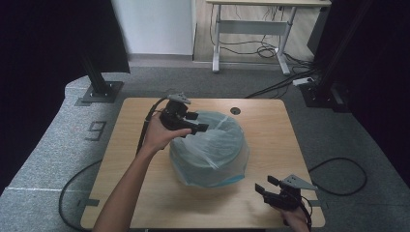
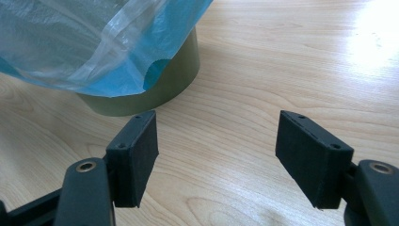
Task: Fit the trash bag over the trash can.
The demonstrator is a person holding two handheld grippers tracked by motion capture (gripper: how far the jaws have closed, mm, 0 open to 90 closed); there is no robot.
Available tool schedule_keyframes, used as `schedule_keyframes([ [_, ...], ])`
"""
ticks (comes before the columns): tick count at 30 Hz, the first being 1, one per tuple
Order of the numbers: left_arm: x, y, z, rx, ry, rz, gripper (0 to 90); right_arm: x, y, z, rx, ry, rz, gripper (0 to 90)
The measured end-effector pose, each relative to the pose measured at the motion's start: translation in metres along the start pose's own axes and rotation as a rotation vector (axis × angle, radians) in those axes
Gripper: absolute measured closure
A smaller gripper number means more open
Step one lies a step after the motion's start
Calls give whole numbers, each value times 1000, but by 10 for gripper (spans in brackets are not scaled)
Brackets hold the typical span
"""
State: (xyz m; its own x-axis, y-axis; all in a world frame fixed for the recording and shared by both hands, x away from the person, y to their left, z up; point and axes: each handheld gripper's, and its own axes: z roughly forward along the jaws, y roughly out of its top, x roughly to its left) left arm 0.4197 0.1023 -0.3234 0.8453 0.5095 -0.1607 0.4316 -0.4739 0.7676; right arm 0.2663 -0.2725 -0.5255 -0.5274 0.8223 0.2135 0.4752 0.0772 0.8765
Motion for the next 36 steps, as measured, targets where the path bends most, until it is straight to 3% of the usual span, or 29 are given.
schedule_keyframes([
  [6, 4, 17, 28, 58, -9, -4, 332, -3, -1, -4, -3, -10, 8, 296],
  [9, 8, 26, 42, 108, 13, -8, 333, -3, -2, -5, -2, -10, 9, 296],
  [13, 12, 33, 53, 137, 21, -18, 336, -4, -2, -7, -6, -12, 15, 297],
  [18, 19, 35, 71, 215, 38, -38, 339, -6, -2, -10, -12, -15, 20, 297],
  [23, 24, 33, 85, 283, 31, -66, 346, -6, -1, -11, -11, -12, 18, 297],
  [27, 25, 31, 94, 329, 29, -66, 348, -6, -1, -11, -9, -10, 17, 298],
  [32, 23, 31, 95, 322, 31, -57, 350, -7, -1, -11, -7, -10, 18, 298],
  [36, 20, 32, 85, 266, 40, -47, 352, -7, -2, -11, -5, -10, 17, 297],
])
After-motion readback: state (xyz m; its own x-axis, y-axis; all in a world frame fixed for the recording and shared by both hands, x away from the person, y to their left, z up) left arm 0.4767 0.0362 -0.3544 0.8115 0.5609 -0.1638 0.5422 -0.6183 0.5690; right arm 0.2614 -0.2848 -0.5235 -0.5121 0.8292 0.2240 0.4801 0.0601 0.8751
